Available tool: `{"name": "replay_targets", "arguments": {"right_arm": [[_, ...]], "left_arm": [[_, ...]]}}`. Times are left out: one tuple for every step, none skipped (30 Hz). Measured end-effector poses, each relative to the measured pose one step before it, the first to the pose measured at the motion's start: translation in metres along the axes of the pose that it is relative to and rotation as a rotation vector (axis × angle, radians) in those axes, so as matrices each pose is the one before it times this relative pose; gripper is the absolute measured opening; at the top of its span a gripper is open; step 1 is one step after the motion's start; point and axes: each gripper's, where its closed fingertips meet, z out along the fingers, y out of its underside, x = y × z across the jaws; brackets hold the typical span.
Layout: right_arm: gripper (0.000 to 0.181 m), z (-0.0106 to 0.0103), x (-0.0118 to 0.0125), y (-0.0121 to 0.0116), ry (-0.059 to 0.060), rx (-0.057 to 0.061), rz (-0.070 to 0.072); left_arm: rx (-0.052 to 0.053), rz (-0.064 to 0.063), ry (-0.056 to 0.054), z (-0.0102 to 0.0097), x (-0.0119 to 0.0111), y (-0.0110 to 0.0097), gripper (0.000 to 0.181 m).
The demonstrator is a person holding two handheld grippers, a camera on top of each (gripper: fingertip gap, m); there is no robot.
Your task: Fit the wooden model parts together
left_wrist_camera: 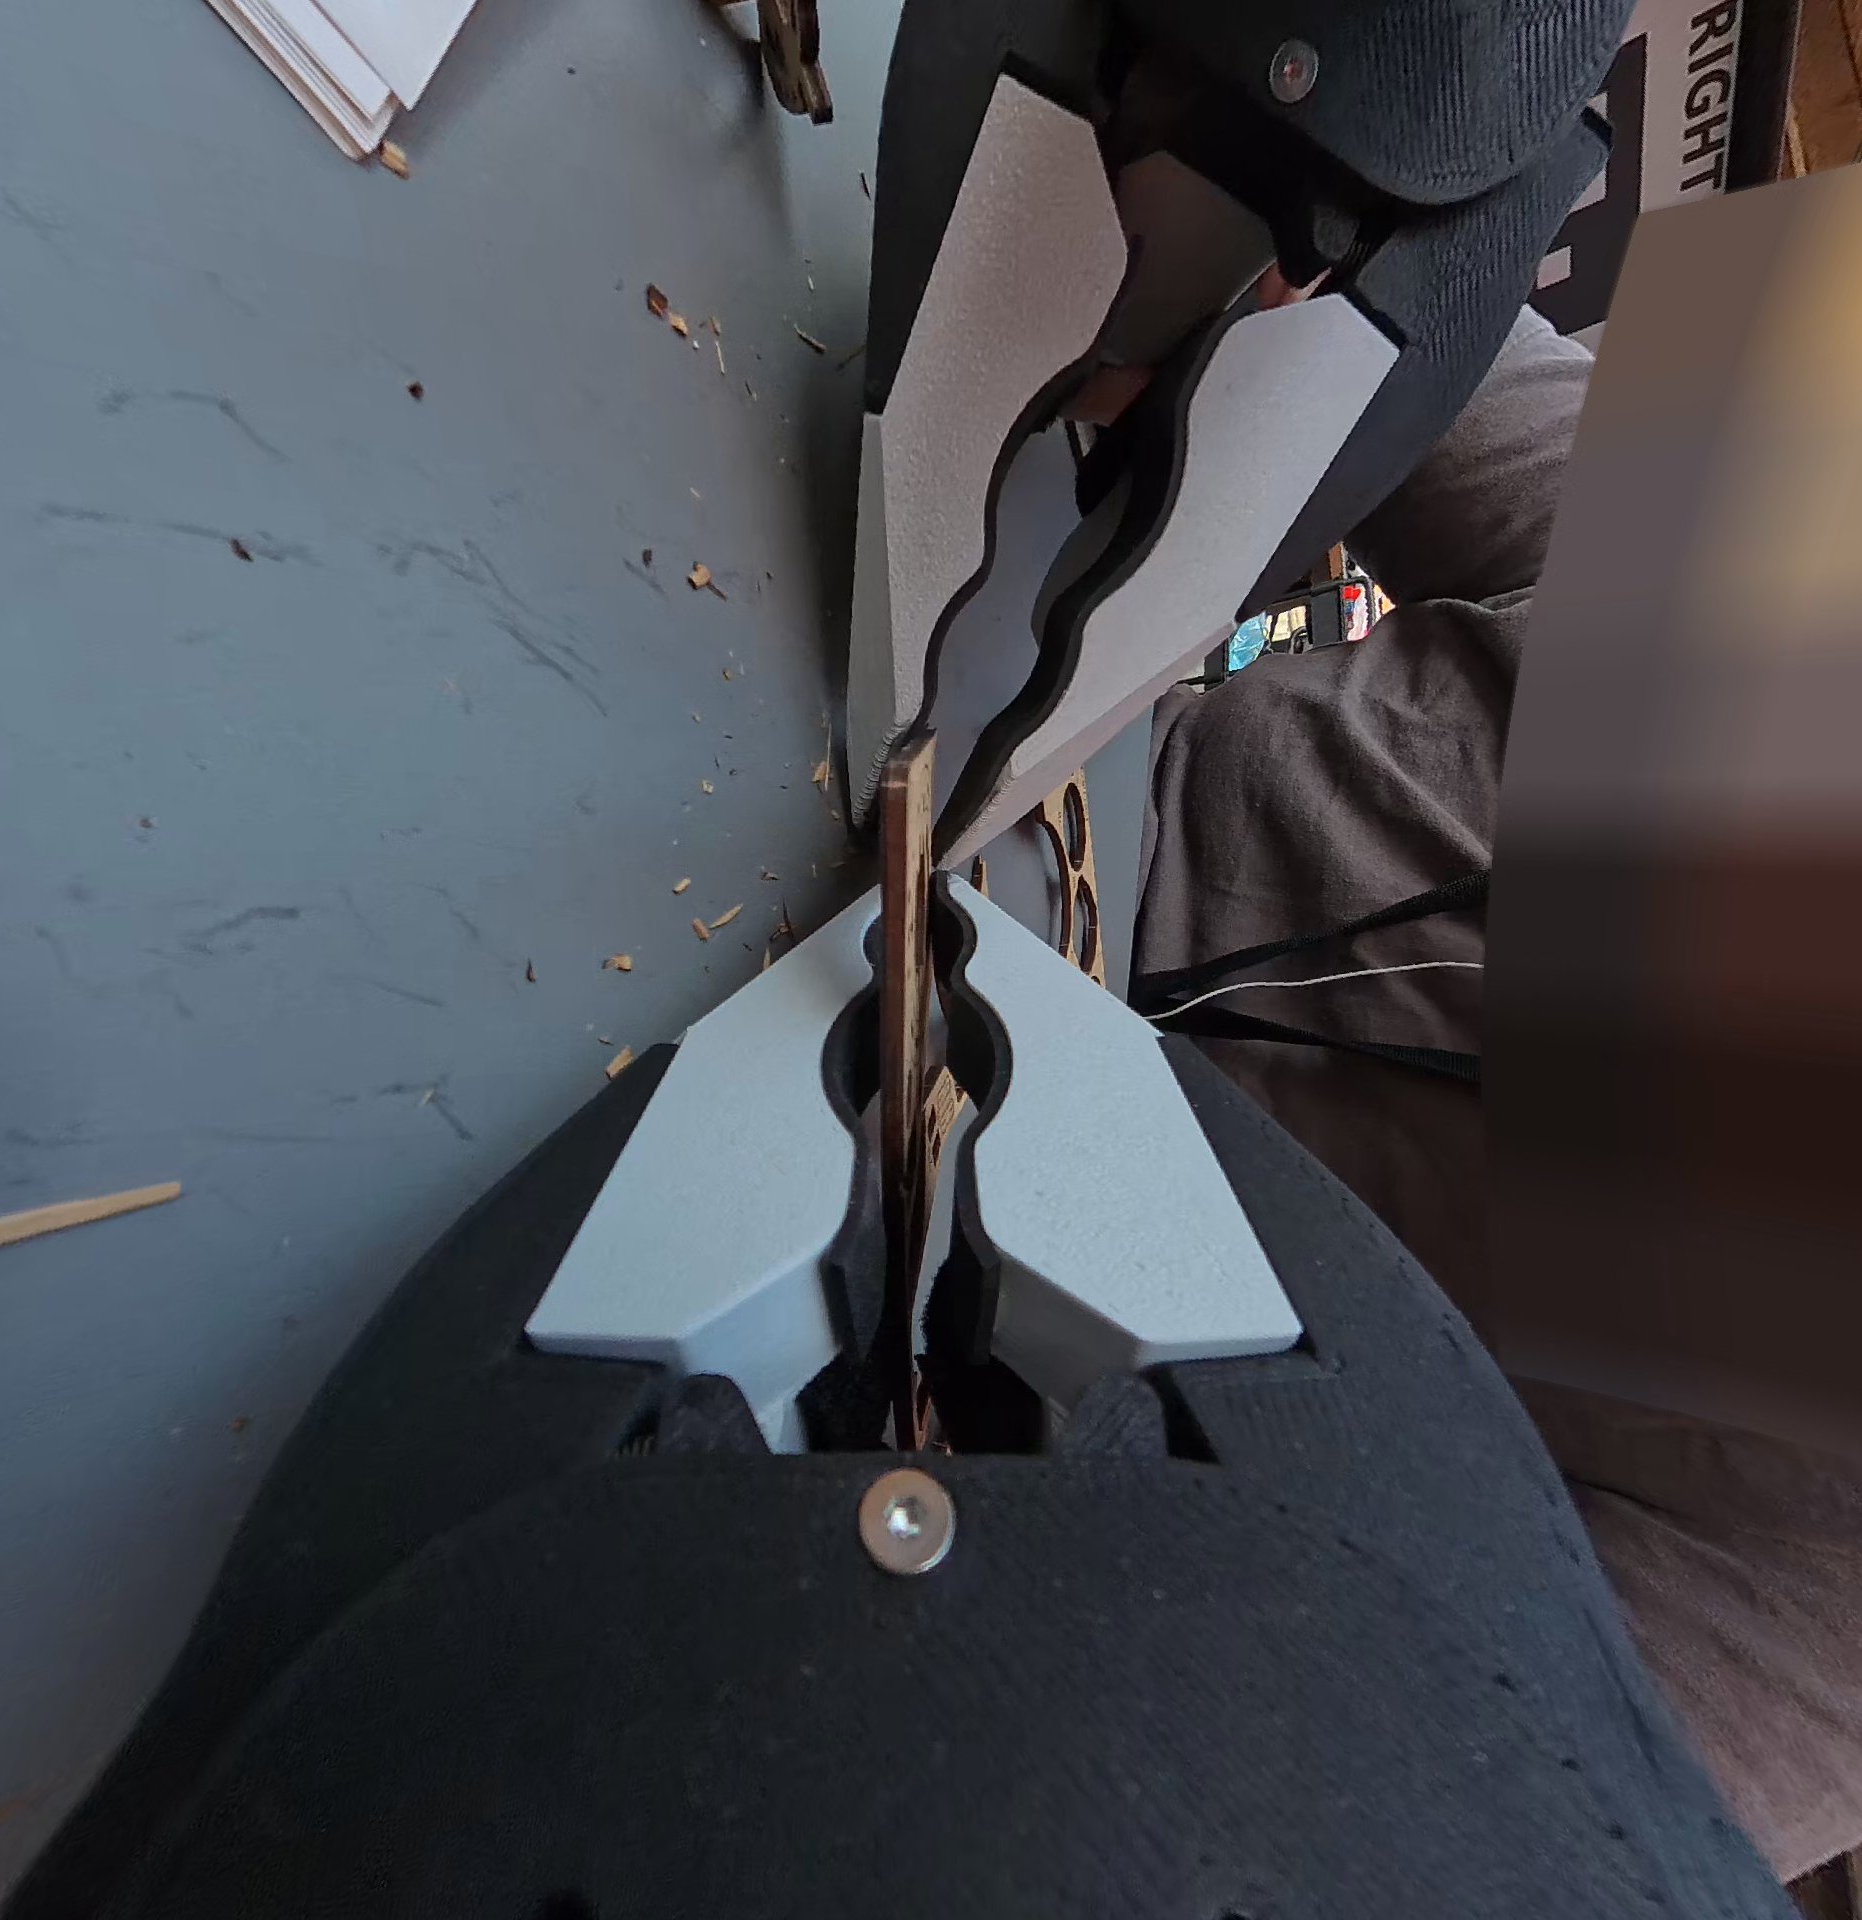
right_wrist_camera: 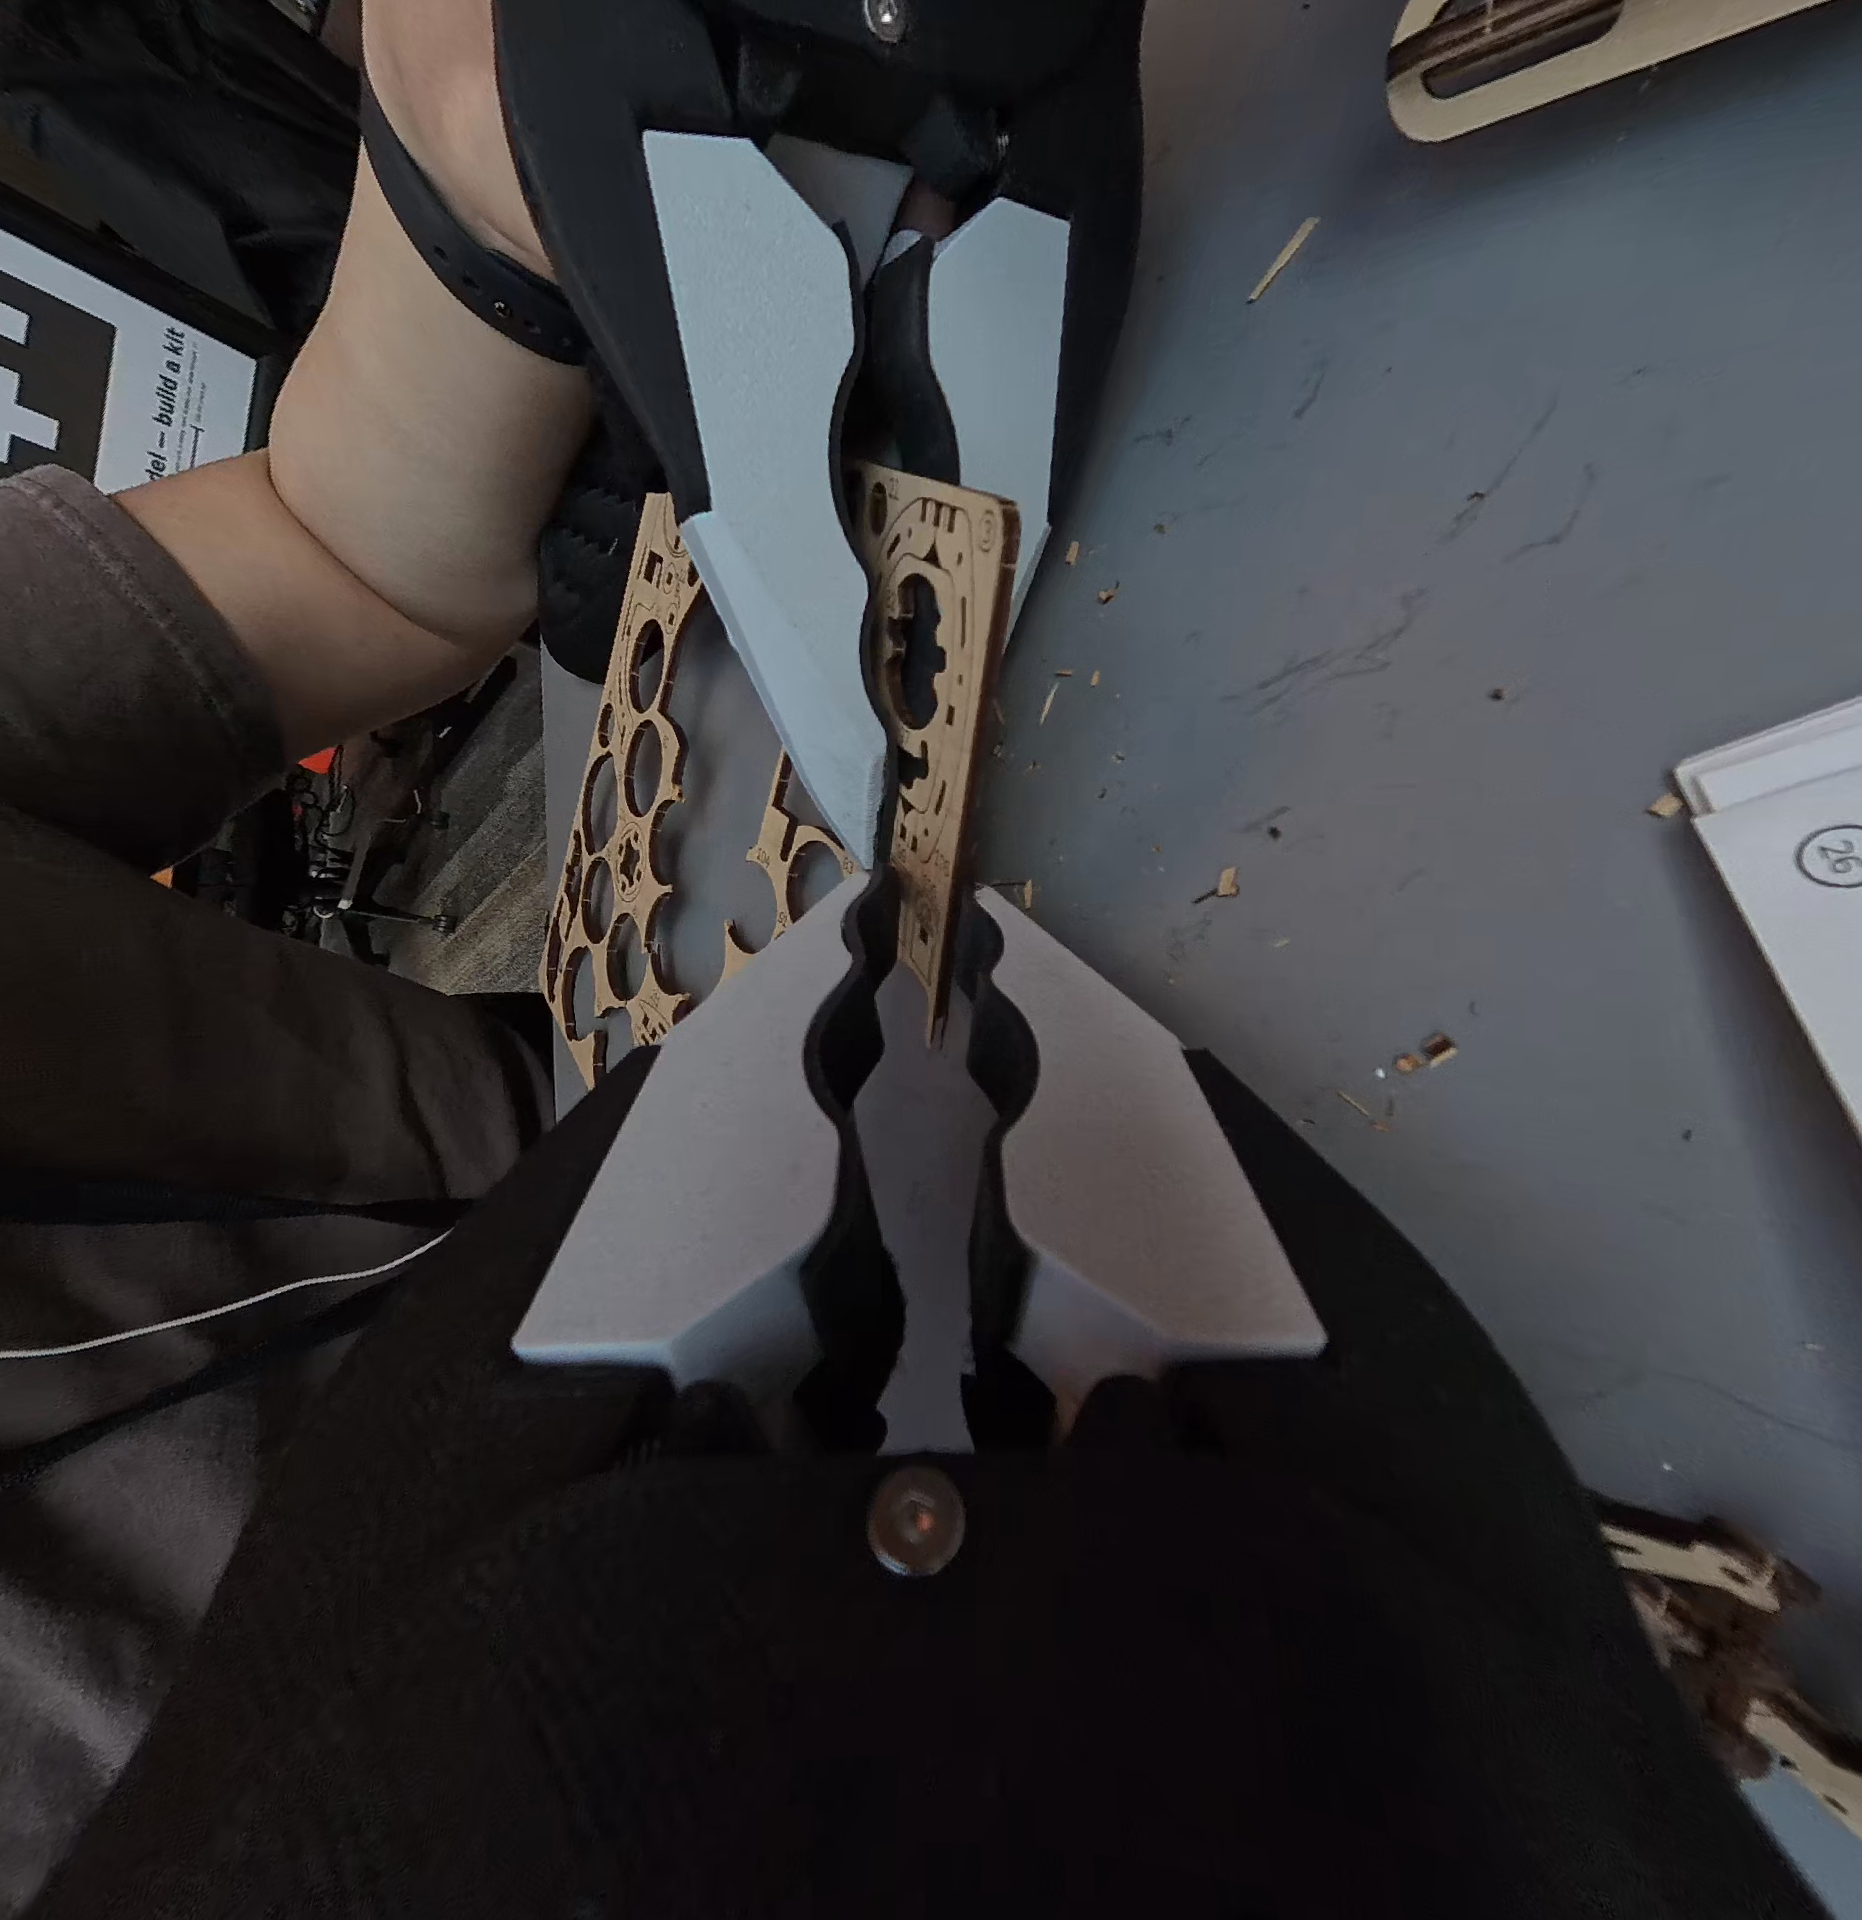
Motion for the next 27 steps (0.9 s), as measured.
{"name": "replay_targets", "arguments": {"right_arm": [[0.010,-0.00003,0.00015,-0.00004,0.0015,-0.0006,-0.0002],[0.010,0.00007,-0.00005,0.00005,0.0041,0.0016,-0.0002],[0.010,-0.00012,0.00013,0.00004,0.0106,-0.0008,-0.0120],[0.010,0.00010,-0.00010,-0.00041,0.0032,0.0014,-0.0053],[0.011,0.00000,-0.00095,-0.00132,-0.0130,0.0110,-0.0055],[0.011,-0.00142,-0.00321,-0.00218,-0.0340,0.0251,-0.0273],[0.010,-0.00316,-0.00553,-0.00280,-0.0491,0.0299,0.0045],[0.008,-0.00413,-0.00737,-0.00404,-0.0583,0.0288,0.0213],[0.009,-0.00444,-0.00307,-0.00308,-0.0192,0.0184,0.0074],[0.013,-0.00500,0.00072,-0.00238,0.0170,0.0111,-0.0206],[0.015,-0.00555,-0.00081,-0.00333,0.0160,0.0176,-0.0299],[0.019,-0.00563,-0.00157,-0.00592,0.0127,0.0351,-0.0198],[0.019,-0.00548,-0.00082,-0.00654,0.0114,0.0407,-0.0064],[0.019,-0.00431,0.00107,-0.00534,0.0151,0.0356,0.0070],[0.019,-0.00290,0.00232,-0.00279,0.0129,0.0204,0.0158],[0.020,-0.00148,-0.00010,-0.00107,-0.0076,0.0094,0.0069],[0.022,-0.00065,0.00061,0.00058,-0.0047,-0.0004,0.0043],[0.023,-0.00012,0.00032,0.00089,-0.0091,-0.0023,0.0091],[0.024,-0.00017,-0.00115,0.00007,-0.0200,0.0040,0.0183],[0.025,0.00006,-0.00126,-0.00044,-0.0226,0.0090,0.0277],[0.026,0.00054,-0.00255,-0.00068,-0.0330,0.0117,0.0352],[0.025,0.00152,-0.00350,0.00038,-0.0389,0.0066,0.0389],[0.025,0.00280,-0.00266,0.00196,-0.0340,-0.0055,0.0408],[0.024,0.00383,-0.00228,0.00338,-0.0309,-0.0168,0.0315],[0.021,0.00387,-0.00215,0.00379,-0.0271,-0.0207,0.0248],[0.015,0.00345,-0.00099,0.00549,-0.0165,-0.0334,0.0223],[0.012,0.00255,0.00168,0.00455,0.0025,-0.0302,0.0110]], "left_arm": [[-0.0001,0.0041,-0.0041,0.00001,-0.00015,-0.00001,0.000],[-0.0005,0.0026,-0.0047,0.00010,-0.00006,0.00007,0.000],[0.0002,0.0051,0.0002,-0.00009,0.00004,0.00017,0.000],[0.0001,-0.0048,0.0055,-0.00041,0.00009,0.00000,0.000],[0.0008,0.0008,0.0128,-0.00077,0.00155,-0.00014,0.000],[0.0023,0.0119,0.0222,-0.00082,0.00355,-0.00035,0.000],[0.0064,0.0223,0.0341,-0.00073,0.00619,-0.00115,0.001],[0.0142,0.0248,0.0310,-0.00151,0.00614,-0.00244,0.001],[0.0124,0.0171,0.0016,-0.00255,0.00146,-0.00167,0.001],[0.0098,0.0068,-0.0094,-0.00243,-0.00090,-0.00096,0.001],[0.0090,0.0007,0.0050,-0.00160,0.00081,-0.00111,0.000],[0.0095,-0.0041,0.0123,-0.00109,0.00166,-0.00148,0.000],[0.0056,-0.0041,0.0068,-0.00087,0.00087,-0.00089,0.000],[0.0024,0.0005,0.0021,-0.00021,0.00059,-0.00036,0.000],[0.0012,0.0062,0.0045,0.00012,0.00154,-0.00049,0.000],[-0.0009,0.0122,0.0055,0.00058,0.00245,-0.00055,0.000],[-0.0025,0.0132,0.0016,0.00068,0.00211,-0.00012,0.000],[-0.0008,0.0090,-0.0034,0.00055,0.00132,-0.00030,0.000],[-0.0011,0.0060,0.0003,0.00024,0.00163,0.00000,0.000],[0.0045,0.0046,0.0030,-0.00024,0.00219,-0.00097,0.000],[0.0081,0.0051,-0.0004,-0.00026,0.00192,-0.00177,0.000],[0.0041,0.0091,-0.0074,-0.00015,0.00109,-0.00107,0.000],[0.0063,0.0093,-0.0151,0.00002,-0.00030,-0.00135,0.000],[-0.0004,0.0060,-0.0090,0.00067,0.00044,-0.00043,0.000],[-0.0078,0.0039,-0.0014,0.00106,0.00087,0.00075,0.000],[-0.0049,-0.0003,0.0002,0.00104,0.00026,0.00059,0.000],[-0.0049,-0.0056,0.0033,0.00102,-0.00002,0.00058,0.000]]}}
